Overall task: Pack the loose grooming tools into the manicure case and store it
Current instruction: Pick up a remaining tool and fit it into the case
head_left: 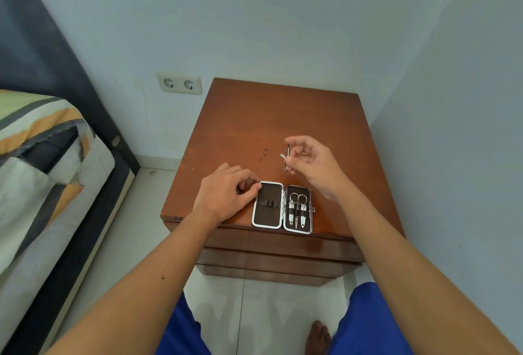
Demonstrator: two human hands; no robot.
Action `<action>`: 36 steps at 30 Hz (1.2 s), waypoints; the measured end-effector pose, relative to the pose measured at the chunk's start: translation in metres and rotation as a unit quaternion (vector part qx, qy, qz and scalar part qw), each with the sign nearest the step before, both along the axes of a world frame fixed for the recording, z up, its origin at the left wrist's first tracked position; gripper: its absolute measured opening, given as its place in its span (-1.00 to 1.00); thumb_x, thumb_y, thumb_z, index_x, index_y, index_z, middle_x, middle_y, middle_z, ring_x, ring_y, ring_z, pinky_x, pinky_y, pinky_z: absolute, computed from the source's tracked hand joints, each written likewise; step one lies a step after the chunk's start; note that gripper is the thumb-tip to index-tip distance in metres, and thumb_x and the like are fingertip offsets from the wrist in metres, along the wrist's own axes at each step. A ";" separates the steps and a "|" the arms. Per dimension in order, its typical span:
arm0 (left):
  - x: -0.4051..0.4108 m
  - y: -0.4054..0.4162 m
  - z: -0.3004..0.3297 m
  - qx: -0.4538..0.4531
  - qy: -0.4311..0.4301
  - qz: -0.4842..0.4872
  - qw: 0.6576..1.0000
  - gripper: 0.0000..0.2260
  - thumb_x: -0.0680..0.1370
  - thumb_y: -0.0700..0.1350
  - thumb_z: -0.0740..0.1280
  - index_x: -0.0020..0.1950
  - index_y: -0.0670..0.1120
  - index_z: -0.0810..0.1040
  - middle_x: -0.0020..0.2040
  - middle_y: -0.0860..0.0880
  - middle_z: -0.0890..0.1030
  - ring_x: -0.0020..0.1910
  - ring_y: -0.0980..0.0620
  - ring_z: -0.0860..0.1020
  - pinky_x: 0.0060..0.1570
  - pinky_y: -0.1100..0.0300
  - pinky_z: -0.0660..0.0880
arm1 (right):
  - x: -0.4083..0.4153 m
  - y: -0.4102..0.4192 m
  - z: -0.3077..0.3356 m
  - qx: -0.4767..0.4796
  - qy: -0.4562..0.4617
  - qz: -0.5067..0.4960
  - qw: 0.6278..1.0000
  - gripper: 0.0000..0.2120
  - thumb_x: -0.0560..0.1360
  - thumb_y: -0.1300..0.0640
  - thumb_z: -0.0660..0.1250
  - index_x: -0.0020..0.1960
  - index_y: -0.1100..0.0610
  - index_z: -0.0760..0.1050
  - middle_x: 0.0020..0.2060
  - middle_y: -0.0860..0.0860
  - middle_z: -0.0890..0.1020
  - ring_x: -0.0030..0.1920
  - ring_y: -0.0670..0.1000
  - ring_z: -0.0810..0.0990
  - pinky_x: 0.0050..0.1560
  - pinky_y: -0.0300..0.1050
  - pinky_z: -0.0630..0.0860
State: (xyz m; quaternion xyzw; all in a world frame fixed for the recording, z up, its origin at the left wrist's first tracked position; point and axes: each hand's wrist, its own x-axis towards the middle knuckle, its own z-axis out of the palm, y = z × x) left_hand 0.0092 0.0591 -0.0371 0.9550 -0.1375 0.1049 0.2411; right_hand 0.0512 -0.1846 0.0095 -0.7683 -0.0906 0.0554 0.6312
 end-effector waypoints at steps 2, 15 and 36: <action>0.000 0.000 0.000 0.000 0.000 0.000 1.000 -0.87 0.62 0.22 0.36 0.08 0.25 0.65 -0.22 0.13 0.51 -0.10 0.13 0.44 -0.28 0.16 0.47 | -0.003 0.003 -0.002 0.006 0.018 0.000 1.000 -0.42 0.56 0.36 0.47 0.49 0.03 0.42 -0.11 0.08 0.61 -0.18 0.06 0.68 0.01 0.00 0.65; 0.001 0.000 0.000 0.005 -0.004 -0.001 1.000 -0.86 0.62 0.23 0.35 0.08 0.26 0.65 -0.22 0.15 0.51 -0.10 0.13 0.43 -0.28 0.17 0.42 | -0.015 0.012 -0.009 -0.028 0.036 0.031 0.998 -0.54 0.51 0.27 0.55 0.34 0.05 0.52 -0.19 0.10 0.71 -0.20 0.08 0.68 -0.04 -0.03 0.64; 0.000 -0.001 -0.002 -0.004 -0.004 0.006 1.000 -0.85 0.60 0.24 0.36 0.06 0.25 0.65 -0.23 0.13 0.50 -0.09 0.12 0.44 -0.26 0.14 0.48 | -0.020 0.013 -0.021 -0.297 -0.075 0.072 0.949 -0.50 0.36 -0.04 0.68 0.25 0.00 0.64 0.00 -0.15 0.53 -0.21 -0.18 0.53 -0.02 -0.25 0.49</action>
